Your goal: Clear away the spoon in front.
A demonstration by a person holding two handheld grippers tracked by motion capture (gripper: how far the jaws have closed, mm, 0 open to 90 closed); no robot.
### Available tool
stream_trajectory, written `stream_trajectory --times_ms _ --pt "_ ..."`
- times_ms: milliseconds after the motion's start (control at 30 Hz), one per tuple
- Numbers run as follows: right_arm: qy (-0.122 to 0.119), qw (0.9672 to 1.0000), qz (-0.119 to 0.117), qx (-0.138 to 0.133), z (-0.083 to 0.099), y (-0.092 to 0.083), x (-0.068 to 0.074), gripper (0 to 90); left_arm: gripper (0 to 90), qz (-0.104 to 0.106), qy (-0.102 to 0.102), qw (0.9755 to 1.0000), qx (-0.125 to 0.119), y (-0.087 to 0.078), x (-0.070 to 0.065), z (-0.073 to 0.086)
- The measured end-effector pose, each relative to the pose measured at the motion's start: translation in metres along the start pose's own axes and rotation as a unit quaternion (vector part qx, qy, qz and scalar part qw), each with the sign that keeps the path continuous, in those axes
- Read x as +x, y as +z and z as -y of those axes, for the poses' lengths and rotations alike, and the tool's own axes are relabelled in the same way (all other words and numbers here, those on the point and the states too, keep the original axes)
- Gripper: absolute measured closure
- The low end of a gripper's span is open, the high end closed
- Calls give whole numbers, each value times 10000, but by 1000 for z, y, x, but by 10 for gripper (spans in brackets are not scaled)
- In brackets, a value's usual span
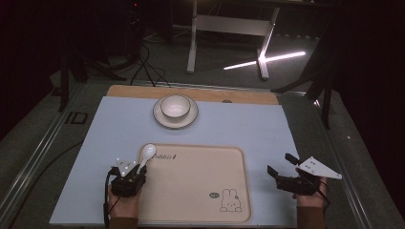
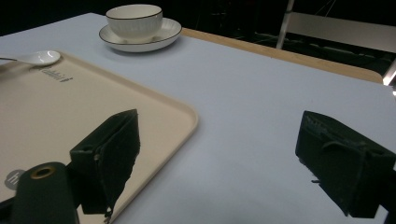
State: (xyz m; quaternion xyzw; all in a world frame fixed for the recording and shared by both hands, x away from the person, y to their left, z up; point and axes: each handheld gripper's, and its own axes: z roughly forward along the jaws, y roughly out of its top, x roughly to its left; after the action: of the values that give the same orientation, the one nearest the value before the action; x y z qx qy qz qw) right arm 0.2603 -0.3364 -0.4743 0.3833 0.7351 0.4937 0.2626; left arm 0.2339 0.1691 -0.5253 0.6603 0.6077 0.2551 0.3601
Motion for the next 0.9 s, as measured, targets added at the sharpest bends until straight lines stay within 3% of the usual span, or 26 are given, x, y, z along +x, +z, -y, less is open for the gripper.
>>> stream_trajectory --times_ms 533,900 --pt "-2 10000 -7 8 0 0 0 136 725 -6 10 10000 62 -4 0 7" --pt "0 10000 -3 6 0 0 0 136 613 -30 81 9998 156 -4 -1 7"
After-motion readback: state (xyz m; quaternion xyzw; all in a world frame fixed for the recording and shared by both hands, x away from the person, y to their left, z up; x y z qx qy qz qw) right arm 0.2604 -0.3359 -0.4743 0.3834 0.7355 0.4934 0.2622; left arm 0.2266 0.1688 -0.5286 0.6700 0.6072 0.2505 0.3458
